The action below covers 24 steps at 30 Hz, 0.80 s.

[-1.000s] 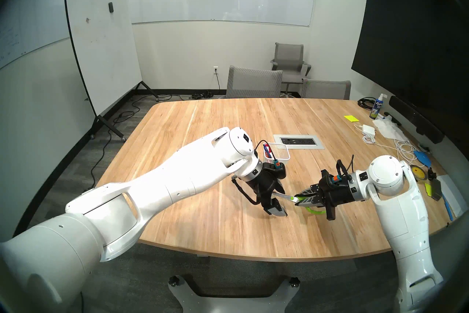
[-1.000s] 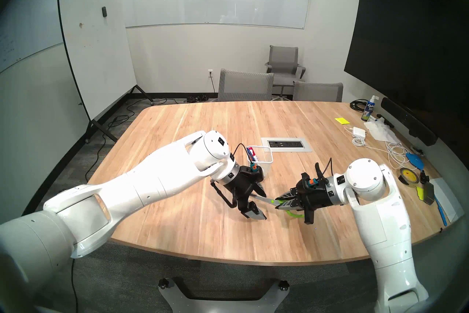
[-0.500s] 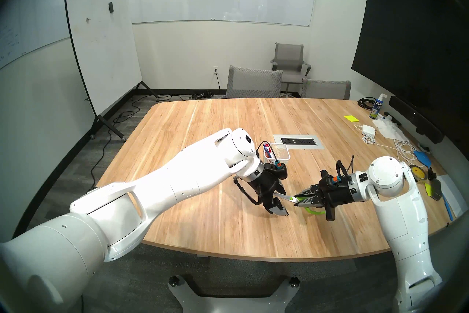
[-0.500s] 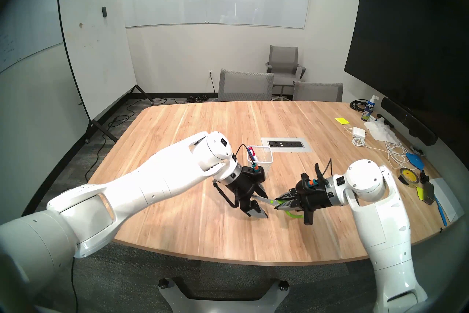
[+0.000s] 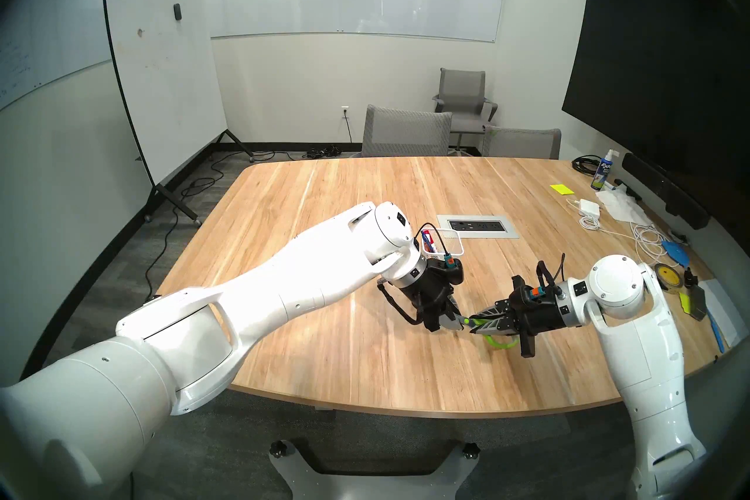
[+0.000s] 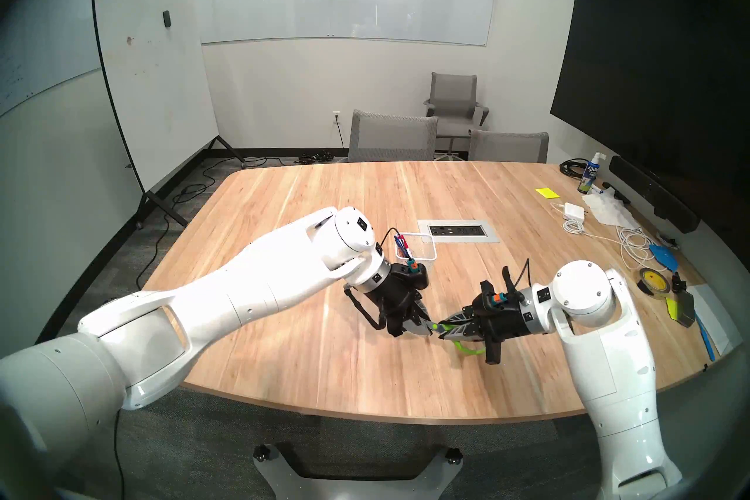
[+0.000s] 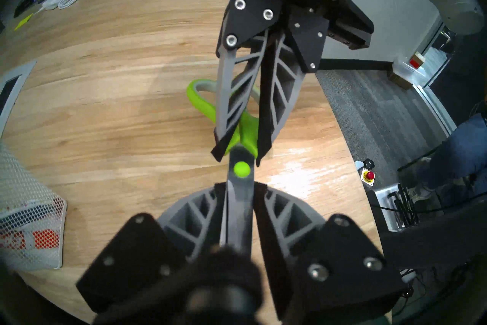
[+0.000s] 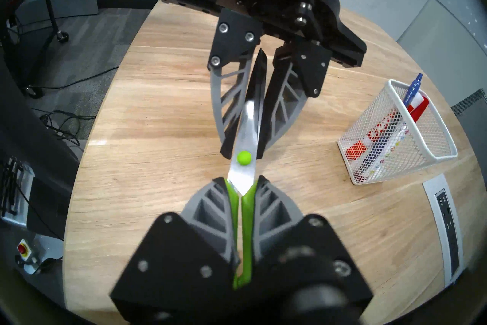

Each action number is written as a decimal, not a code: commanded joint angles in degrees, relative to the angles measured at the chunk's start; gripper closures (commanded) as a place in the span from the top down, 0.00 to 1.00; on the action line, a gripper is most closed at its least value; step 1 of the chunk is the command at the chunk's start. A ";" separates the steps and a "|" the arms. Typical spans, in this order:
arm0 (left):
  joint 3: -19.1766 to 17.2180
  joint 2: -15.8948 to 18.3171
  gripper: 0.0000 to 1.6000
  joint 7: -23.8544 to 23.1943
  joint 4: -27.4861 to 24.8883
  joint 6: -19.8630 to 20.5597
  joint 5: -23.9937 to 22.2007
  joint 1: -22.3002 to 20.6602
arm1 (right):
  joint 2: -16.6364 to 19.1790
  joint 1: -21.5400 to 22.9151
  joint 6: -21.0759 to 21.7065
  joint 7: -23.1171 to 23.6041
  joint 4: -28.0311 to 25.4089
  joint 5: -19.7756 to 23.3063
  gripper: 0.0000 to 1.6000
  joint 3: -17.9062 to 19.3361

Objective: Place the pen, the marker, and the scissors into the pen holder

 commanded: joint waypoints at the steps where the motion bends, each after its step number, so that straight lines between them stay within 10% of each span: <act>1: -0.27 -1.34 0.43 -0.09 -0.28 -0.02 -0.02 -1.20 | 0.02 -0.19 -0.37 -0.46 -1.14 -0.30 0.00 0.18; 11: -0.11 -1.51 0.00 -0.30 0.06 -0.24 0.10 -1.23 | -0.27 -0.48 -1.03 -0.77 -0.76 -0.66 0.00 0.42; 24: -0.01 -0.97 0.00 0.45 -1.13 -1.43 0.58 -0.54 | -0.65 -0.65 -1.41 -1.00 -0.58 -1.06 0.00 0.69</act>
